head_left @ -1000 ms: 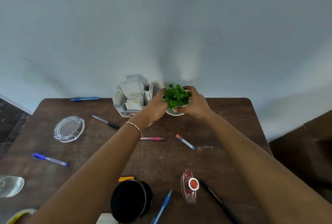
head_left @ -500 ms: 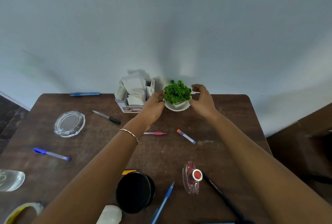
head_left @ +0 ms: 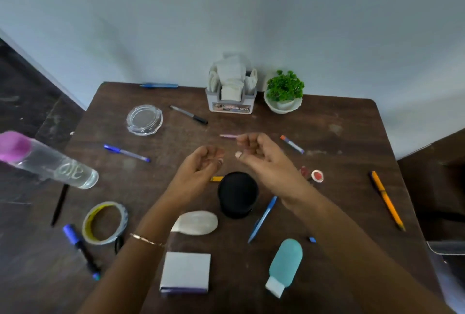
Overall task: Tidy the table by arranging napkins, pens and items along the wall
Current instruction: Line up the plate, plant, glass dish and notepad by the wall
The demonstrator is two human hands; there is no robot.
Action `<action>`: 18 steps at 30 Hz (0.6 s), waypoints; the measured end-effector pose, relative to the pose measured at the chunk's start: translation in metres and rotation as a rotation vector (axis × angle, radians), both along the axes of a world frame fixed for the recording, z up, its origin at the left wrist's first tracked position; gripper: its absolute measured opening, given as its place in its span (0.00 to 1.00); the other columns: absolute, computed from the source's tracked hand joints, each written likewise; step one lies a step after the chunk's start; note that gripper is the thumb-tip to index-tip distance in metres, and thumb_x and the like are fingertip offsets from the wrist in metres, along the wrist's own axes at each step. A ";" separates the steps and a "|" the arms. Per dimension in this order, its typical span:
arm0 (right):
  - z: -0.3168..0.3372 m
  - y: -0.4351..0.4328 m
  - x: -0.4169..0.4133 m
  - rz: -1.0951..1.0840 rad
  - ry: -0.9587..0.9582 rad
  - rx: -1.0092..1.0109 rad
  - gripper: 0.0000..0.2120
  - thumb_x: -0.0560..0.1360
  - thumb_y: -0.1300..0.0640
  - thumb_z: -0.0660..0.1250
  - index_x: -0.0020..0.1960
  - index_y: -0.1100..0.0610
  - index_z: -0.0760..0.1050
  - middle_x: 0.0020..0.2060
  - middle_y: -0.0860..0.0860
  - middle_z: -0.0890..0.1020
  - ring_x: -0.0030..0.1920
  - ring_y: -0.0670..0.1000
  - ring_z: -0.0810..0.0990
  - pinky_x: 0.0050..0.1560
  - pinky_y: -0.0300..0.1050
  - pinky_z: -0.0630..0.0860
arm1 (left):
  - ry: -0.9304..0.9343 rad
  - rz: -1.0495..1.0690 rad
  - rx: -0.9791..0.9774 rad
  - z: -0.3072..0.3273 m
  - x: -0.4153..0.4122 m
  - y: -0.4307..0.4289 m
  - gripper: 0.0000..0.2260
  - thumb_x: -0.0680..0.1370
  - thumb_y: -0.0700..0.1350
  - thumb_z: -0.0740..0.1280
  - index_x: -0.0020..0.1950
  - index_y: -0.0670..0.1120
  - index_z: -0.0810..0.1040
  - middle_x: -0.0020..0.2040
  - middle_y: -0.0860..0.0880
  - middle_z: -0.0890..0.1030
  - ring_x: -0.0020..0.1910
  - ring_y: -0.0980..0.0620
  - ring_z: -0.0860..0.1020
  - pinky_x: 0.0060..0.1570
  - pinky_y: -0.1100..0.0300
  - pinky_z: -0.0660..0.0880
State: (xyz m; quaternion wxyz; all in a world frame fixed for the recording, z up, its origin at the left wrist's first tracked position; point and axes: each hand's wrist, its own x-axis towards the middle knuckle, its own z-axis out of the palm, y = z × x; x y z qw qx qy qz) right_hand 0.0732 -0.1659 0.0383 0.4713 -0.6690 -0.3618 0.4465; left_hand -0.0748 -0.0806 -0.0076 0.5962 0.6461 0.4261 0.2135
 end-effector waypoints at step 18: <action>-0.090 -0.021 -0.172 0.262 -0.287 -0.242 0.09 0.76 0.58 0.65 0.55 0.50 0.75 0.52 0.45 0.77 0.54 0.45 0.75 0.51 0.38 0.70 | 0.295 0.385 -0.020 -0.061 -0.213 -0.026 0.12 0.72 0.33 0.71 0.46 0.49 0.74 0.51 0.46 0.82 0.43 0.56 0.80 0.55 0.54 0.75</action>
